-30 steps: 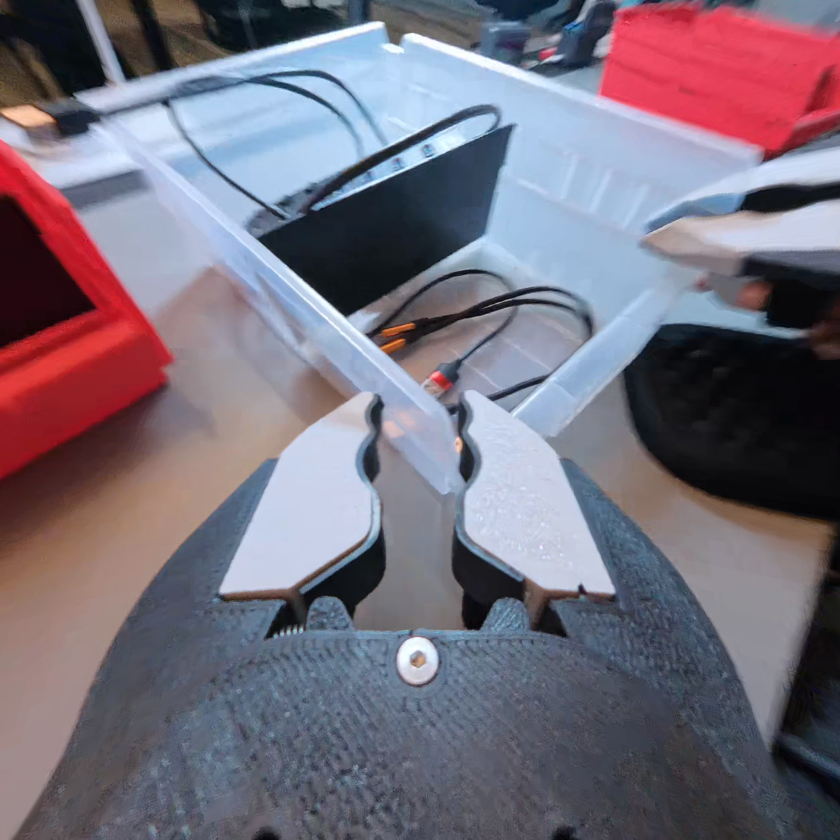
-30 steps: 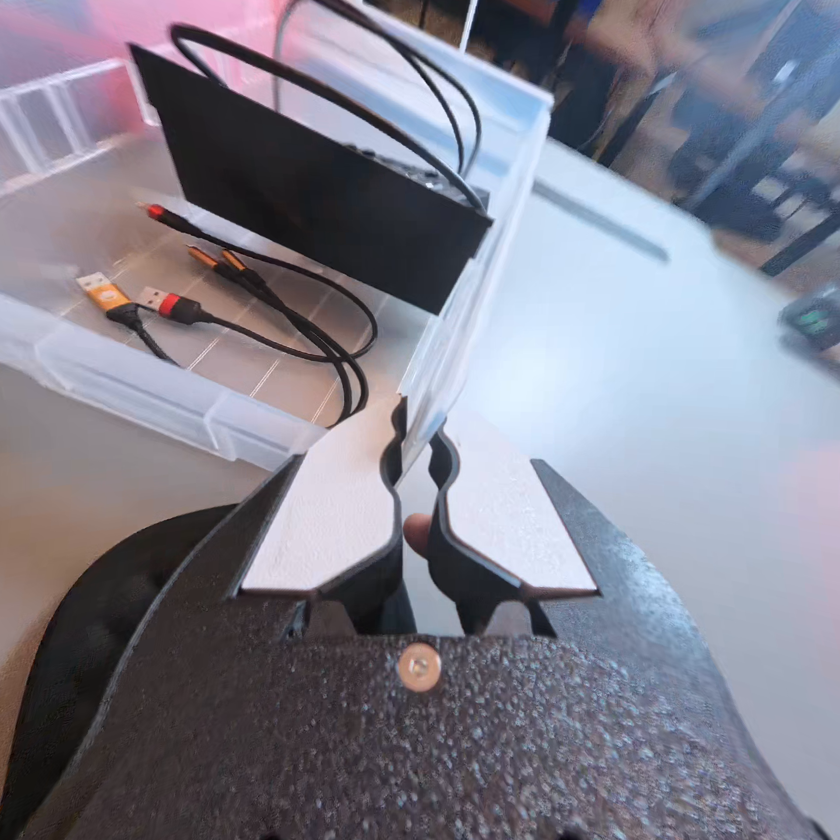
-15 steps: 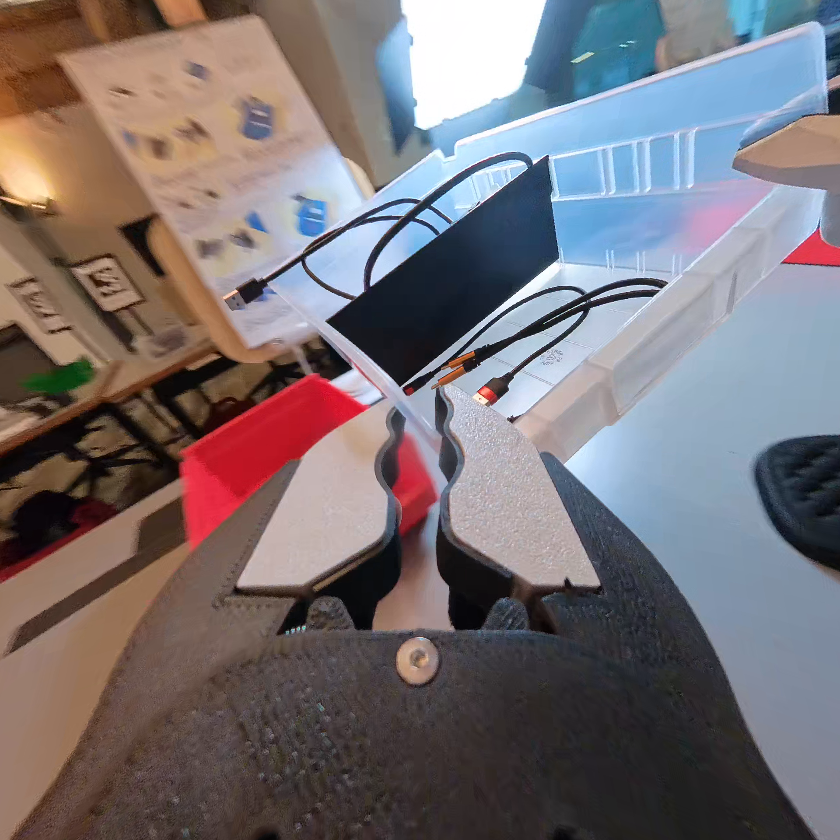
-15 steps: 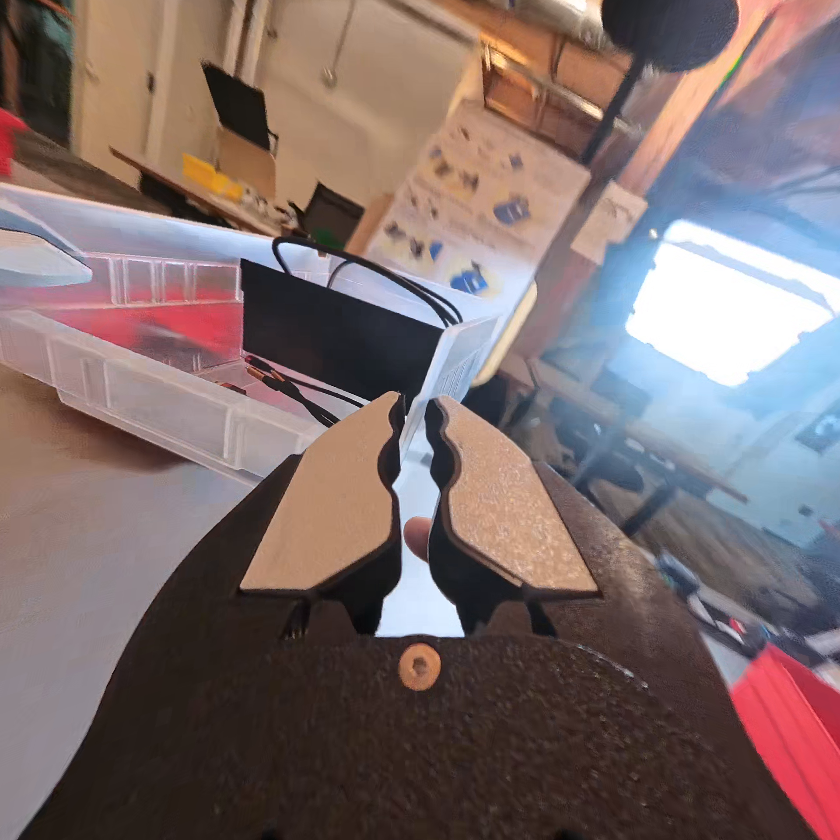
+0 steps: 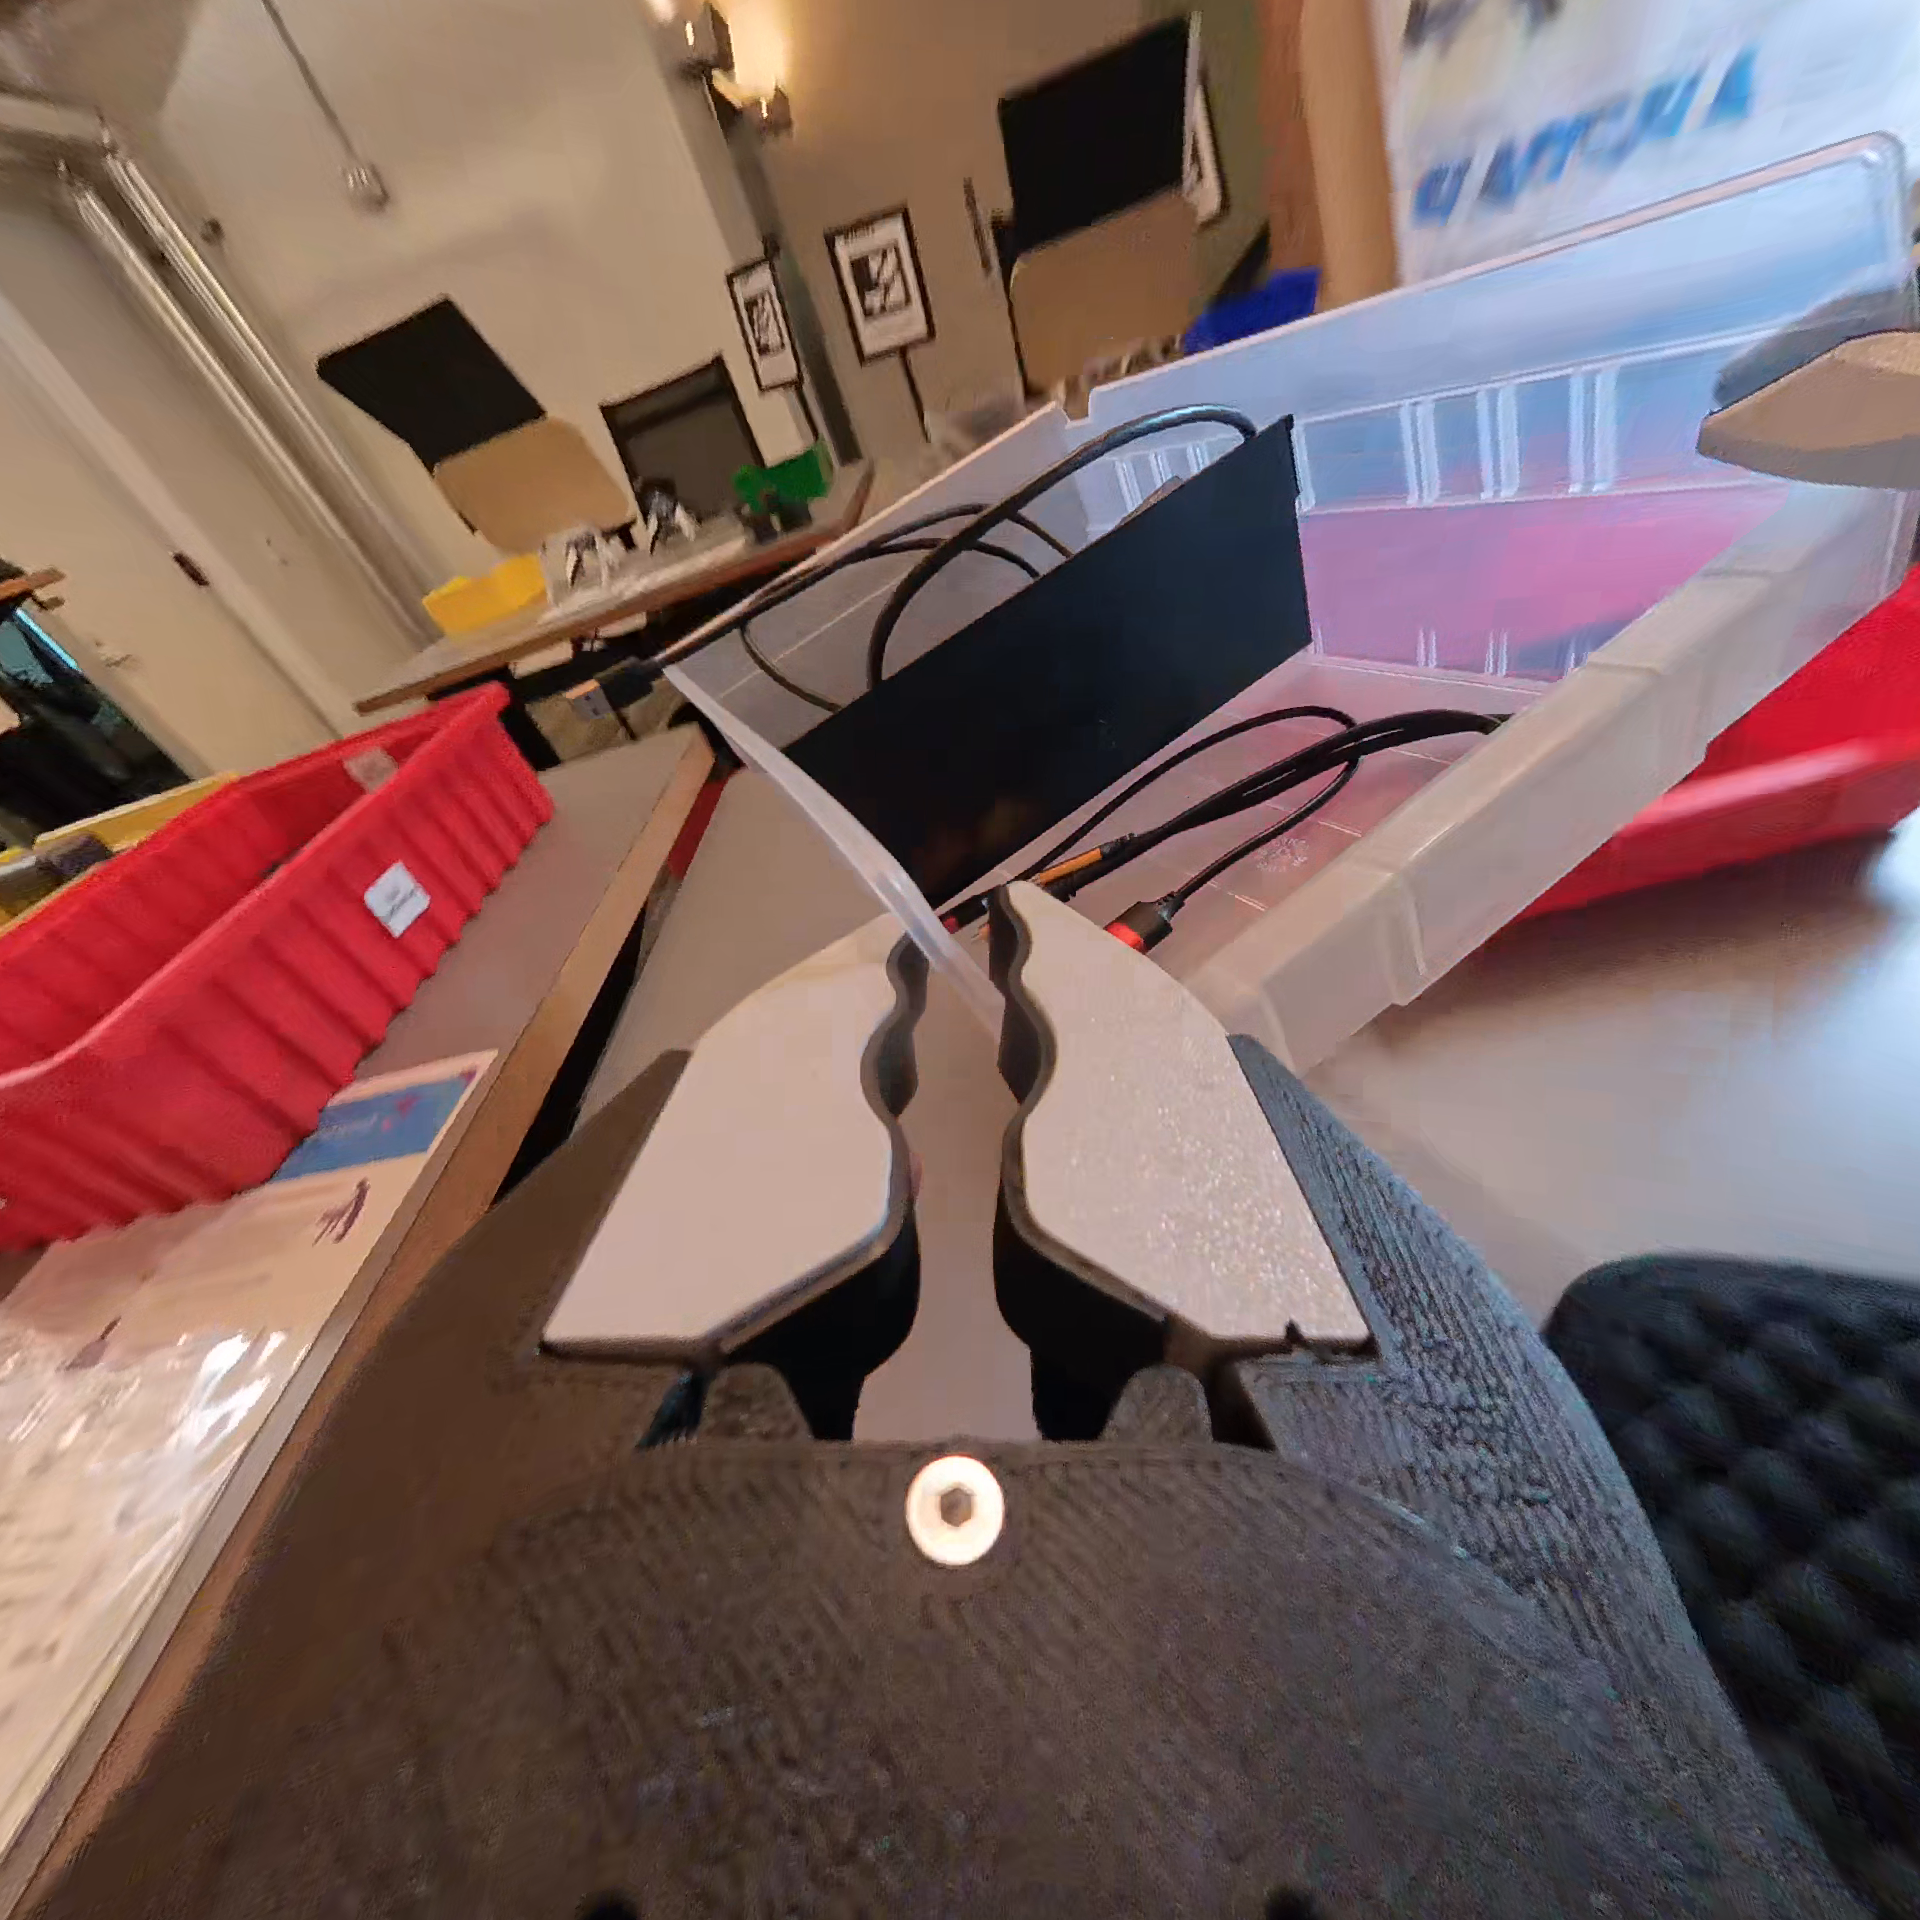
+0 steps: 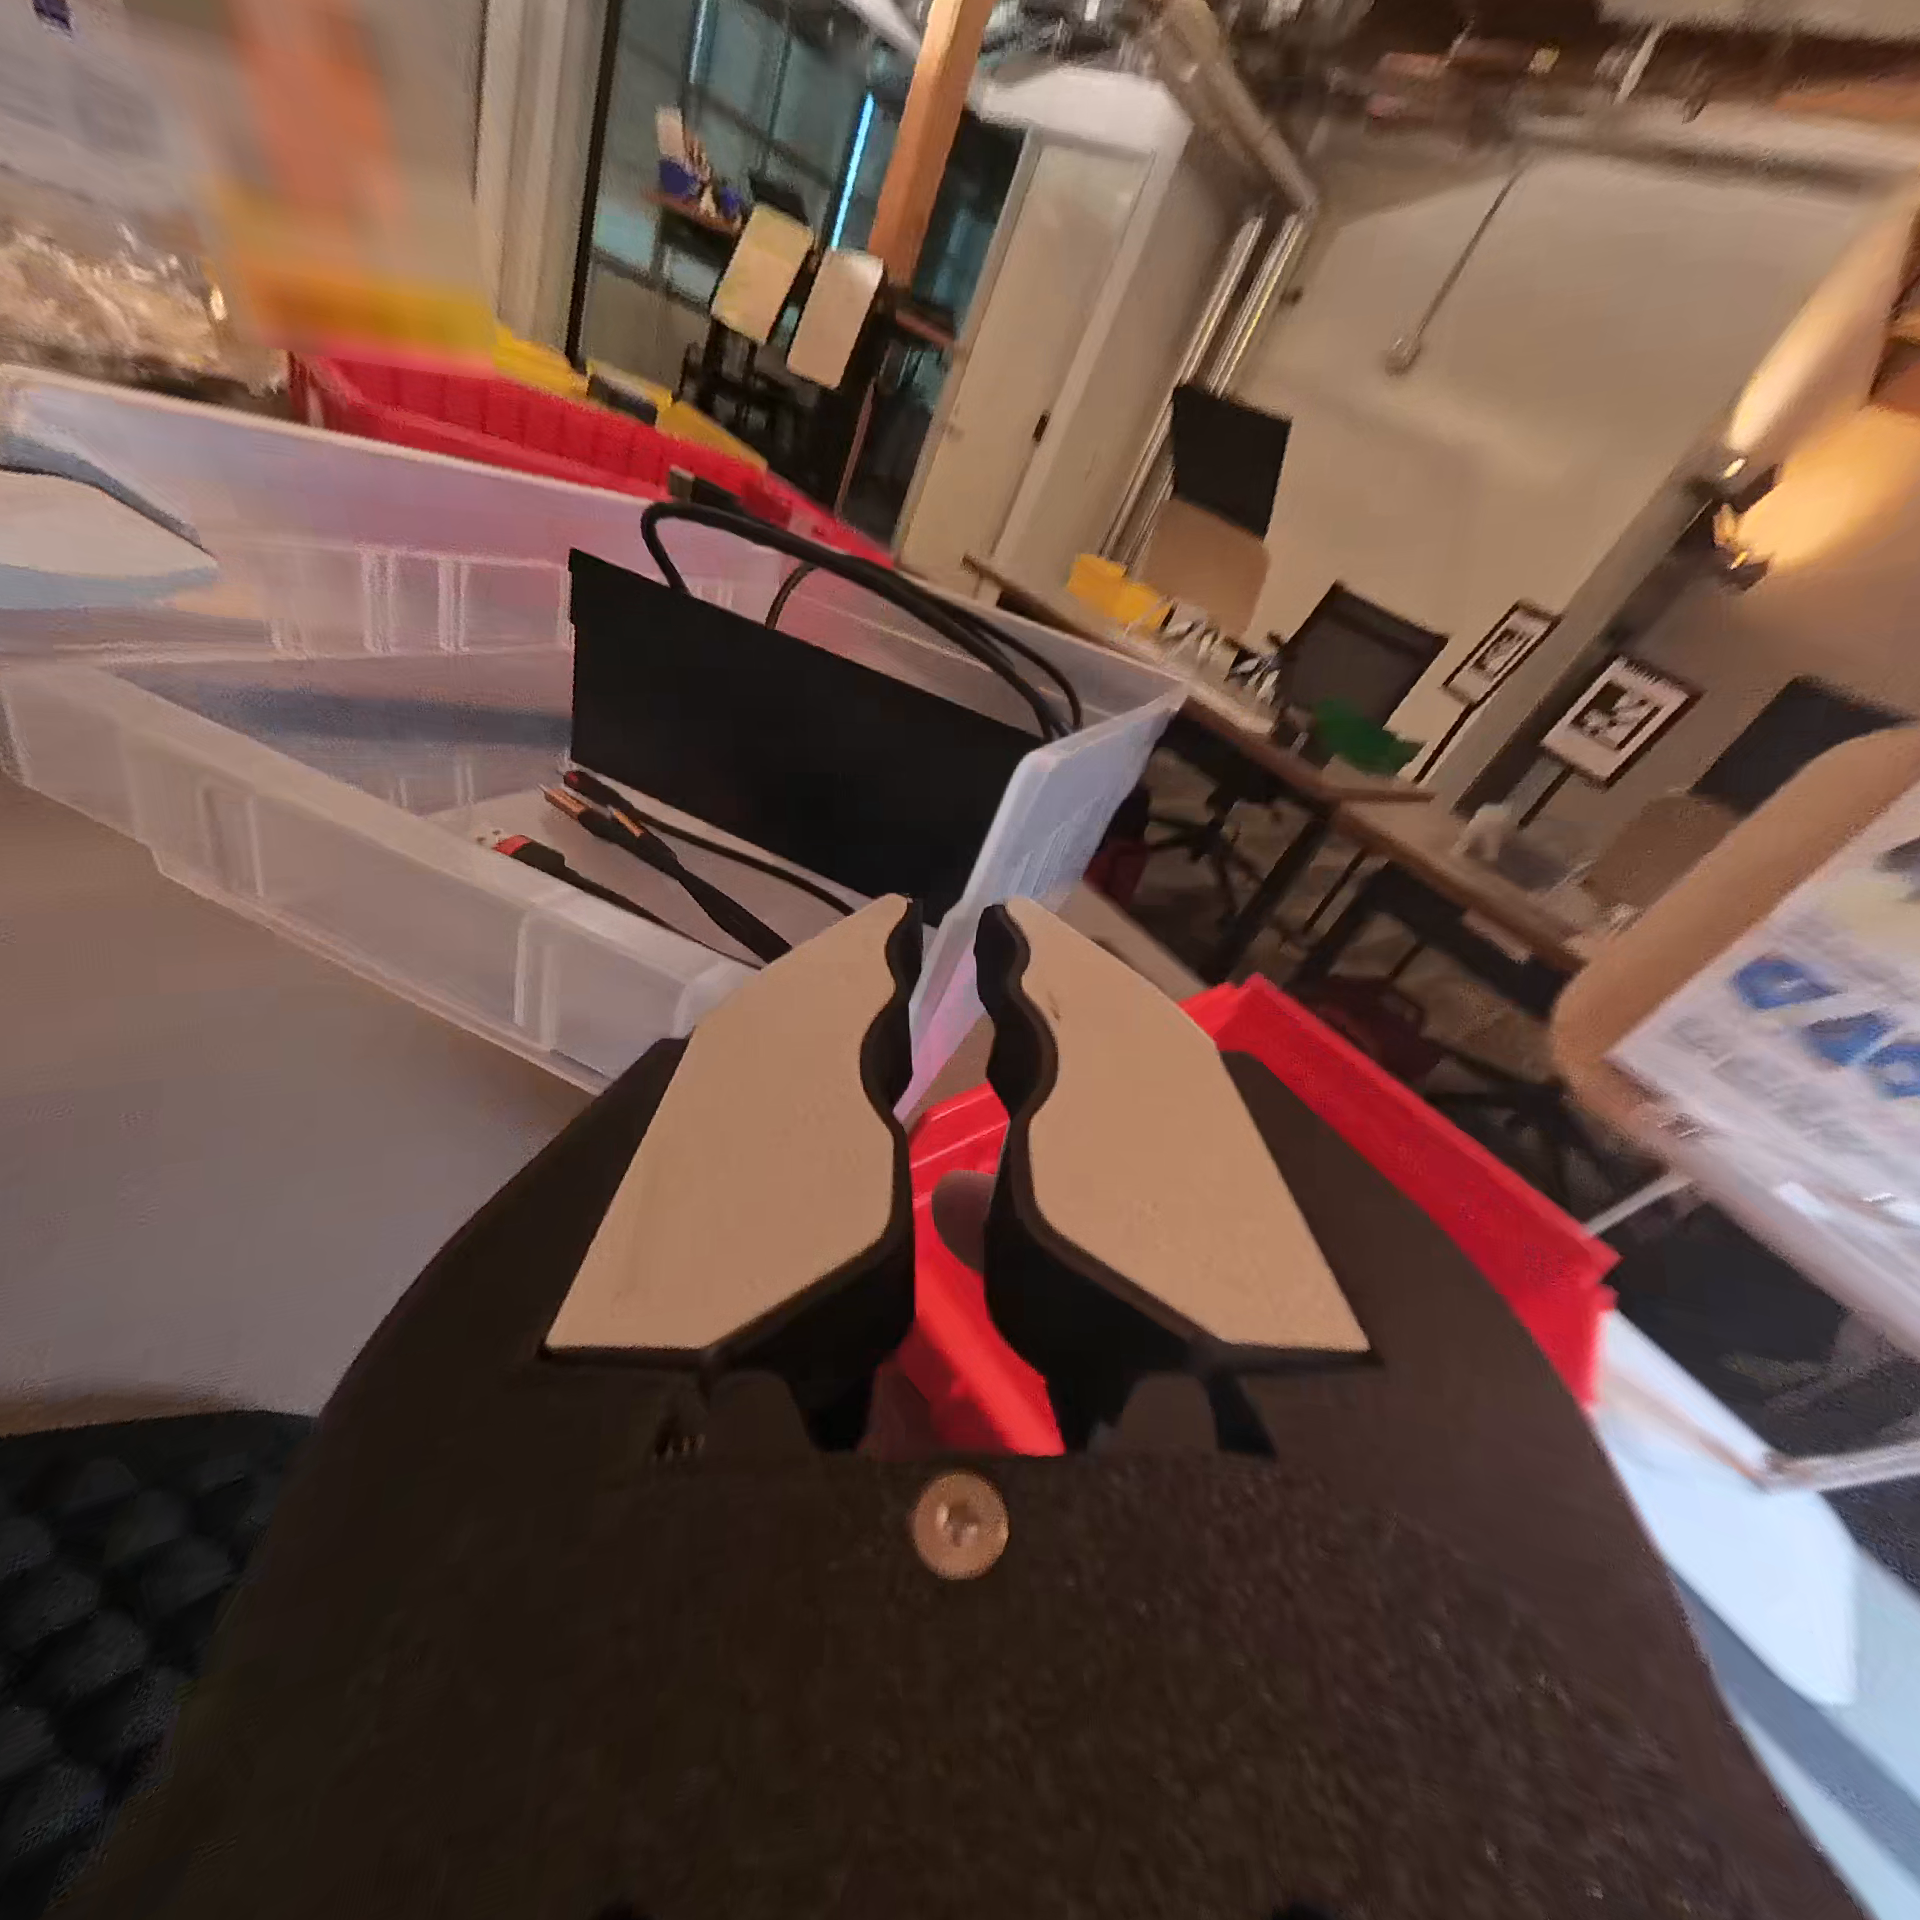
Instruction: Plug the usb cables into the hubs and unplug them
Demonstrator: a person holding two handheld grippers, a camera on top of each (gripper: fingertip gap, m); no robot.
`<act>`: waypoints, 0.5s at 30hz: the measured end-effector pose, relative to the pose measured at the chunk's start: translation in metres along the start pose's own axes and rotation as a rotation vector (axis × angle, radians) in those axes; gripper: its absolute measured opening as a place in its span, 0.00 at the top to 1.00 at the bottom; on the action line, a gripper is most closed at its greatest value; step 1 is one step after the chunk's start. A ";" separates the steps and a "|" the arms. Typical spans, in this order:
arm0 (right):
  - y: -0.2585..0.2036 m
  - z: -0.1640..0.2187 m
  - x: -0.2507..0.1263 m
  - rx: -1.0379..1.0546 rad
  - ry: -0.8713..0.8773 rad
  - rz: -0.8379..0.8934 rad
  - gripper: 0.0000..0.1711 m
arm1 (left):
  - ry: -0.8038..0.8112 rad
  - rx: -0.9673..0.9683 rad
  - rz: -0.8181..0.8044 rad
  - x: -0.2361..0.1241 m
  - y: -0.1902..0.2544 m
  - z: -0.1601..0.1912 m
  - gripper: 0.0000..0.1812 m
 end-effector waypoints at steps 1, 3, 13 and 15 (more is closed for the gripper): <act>-0.006 0.019 0.010 0.018 -0.036 0.000 0.94 | -0.031 0.009 0.009 0.006 -0.001 0.017 0.94; -0.014 0.058 0.022 0.051 -0.116 -0.001 0.94 | -0.071 0.015 0.035 0.021 0.004 0.047 0.95; 0.012 0.127 -0.019 0.175 -0.385 -0.110 0.84 | -0.111 -0.154 0.296 0.076 0.057 0.069 0.87; 0.027 0.116 -0.031 0.192 -0.363 -0.146 0.78 | -0.053 -0.092 0.245 0.072 0.050 0.050 0.86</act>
Point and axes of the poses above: each gripper's, where its closed fingertips meet, x out along the fingers, z out of its underside, y = z × x across the jaws, the point moved 2 cm from there along -x, back along the fingers, and after that the axes turned 11 degrees about x, right-handed, at the moved point
